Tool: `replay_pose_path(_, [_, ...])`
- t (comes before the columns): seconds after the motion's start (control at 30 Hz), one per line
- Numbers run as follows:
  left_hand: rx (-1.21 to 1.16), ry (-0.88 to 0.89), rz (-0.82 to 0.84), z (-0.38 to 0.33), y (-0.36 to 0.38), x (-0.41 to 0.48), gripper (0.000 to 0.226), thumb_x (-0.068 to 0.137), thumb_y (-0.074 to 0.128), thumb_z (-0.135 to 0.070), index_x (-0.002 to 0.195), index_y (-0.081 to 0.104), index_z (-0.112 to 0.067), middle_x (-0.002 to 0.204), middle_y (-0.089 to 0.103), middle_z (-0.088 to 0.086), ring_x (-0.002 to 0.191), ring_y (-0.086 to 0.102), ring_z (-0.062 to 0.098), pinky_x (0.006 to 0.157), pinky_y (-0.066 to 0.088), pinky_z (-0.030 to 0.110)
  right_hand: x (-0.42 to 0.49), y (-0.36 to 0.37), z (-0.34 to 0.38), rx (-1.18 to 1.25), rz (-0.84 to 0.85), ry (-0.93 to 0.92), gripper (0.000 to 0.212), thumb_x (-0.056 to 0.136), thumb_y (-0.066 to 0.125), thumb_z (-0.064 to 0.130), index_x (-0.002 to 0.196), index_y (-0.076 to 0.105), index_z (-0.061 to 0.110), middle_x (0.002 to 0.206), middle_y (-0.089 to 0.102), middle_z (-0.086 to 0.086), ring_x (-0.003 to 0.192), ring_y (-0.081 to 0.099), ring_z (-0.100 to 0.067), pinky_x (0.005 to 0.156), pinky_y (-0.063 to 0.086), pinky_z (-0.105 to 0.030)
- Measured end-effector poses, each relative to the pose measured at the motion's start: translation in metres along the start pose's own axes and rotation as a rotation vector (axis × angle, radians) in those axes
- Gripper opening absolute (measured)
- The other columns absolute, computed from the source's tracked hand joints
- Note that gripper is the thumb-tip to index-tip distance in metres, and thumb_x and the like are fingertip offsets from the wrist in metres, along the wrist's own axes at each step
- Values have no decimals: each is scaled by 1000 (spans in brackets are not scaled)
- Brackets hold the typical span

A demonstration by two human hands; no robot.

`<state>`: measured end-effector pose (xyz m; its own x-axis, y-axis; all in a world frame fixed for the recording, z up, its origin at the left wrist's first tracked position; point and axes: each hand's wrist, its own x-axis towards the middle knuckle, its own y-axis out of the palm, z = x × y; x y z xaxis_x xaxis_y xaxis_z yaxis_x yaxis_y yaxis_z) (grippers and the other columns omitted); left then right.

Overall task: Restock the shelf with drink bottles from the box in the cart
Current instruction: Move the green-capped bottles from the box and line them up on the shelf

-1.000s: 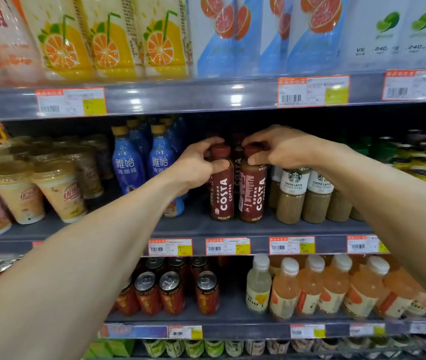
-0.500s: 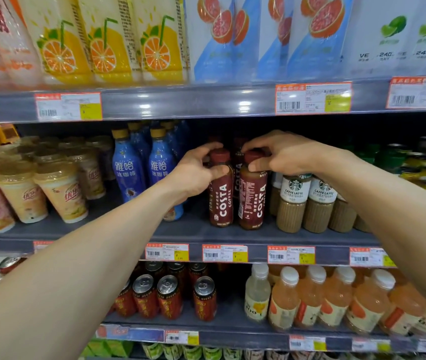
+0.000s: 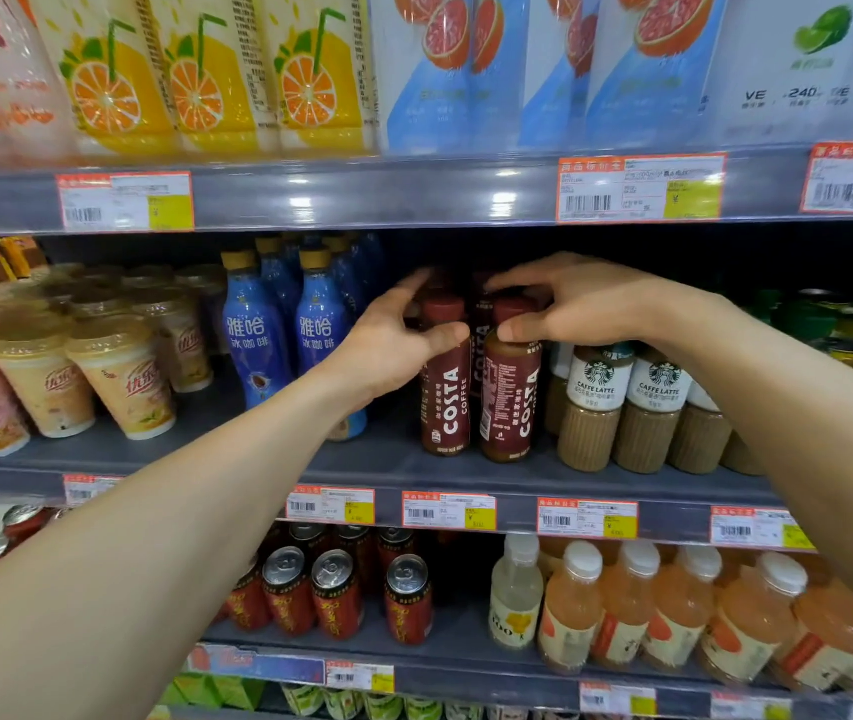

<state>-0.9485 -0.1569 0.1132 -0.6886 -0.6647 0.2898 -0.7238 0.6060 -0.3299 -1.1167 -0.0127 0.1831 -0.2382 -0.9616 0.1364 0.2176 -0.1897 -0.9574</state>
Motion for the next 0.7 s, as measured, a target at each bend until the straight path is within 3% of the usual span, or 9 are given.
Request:
replay_pose_path(0.07, [65, -1, -42, -6, -4, 2, 79, 86, 73, -40, 152, 33, -30, 129, 62, -4, 112, 63, 16, 93, 55, 37, 2, -5, -2, 50, -34, 25, 64, 85, 66, 56, 143, 43, 42, 129, 57, 10, 115, 55, -13, 91, 41, -24])
replay_pose_path(0.13, [163, 25, -113, -15, -7, 10, 59, 91, 67, -44, 144, 47, -25, 122, 65, -5, 107, 65, 14, 89, 55, 31, 8, -11, -8, 69, -78, 35, 57, 87, 63, 57, 140, 48, 41, 116, 61, 14, 109, 57, -11, 94, 43, -26])
replay_pose_path(0.2, [161, 43, -216, -23, -12, 23, 39, 96, 60, -44, 128, 60, -23, 119, 68, -2, 110, 64, 16, 95, 53, 35, 17, -14, -16, 74, -122, 28, 50, 91, 60, 54, 137, 53, 36, 116, 62, 12, 109, 57, -12, 95, 41, -26])
replay_pose_path(0.3, [202, 54, -281, -32, -21, 45, 37, 99, 55, -41, 127, 63, -18, 130, 65, 4, 121, 59, 24, 106, 45, 43, 40, -12, -30, 162, -167, 16, 40, 94, 64, 36, 132, 57, 27, 120, 64, 4, 114, 57, -16, 101, 41, -29])
replay_pose_path(0.4, [617, 128, -140, -33, -30, 61, 35, 96, 62, -26, 130, 60, -17, 132, 62, 4, 123, 56, 24, 106, 41, 30, 65, -9, -35, 173, -110, 18, 49, 91, 69, 25, 137, 53, 27, 130, 59, -3, 123, 52, -21, 108, 39, -39])
replay_pose_path(0.5, [916, 156, 7, -32, -28, 68, 50, 93, 66, -30, 140, 51, -23, 140, 55, 4, 127, 52, 25, 106, 41, 34, 83, -6, -34, 161, -71, 13, 61, 87, 74, 23, 142, 47, 30, 135, 55, -6, 125, 50, -24, 108, 40, -44])
replay_pose_path(0.7, [1109, 125, 126, -23, -18, 77, 35, 100, 50, -37, 135, 54, -34, 138, 58, 2, 122, 56, 28, 104, 44, 45, 100, 6, -34, 79, -36, -25, 51, 87, 72, 25, 136, 57, 28, 135, 59, 0, 119, 55, -19, 97, 43, -30])
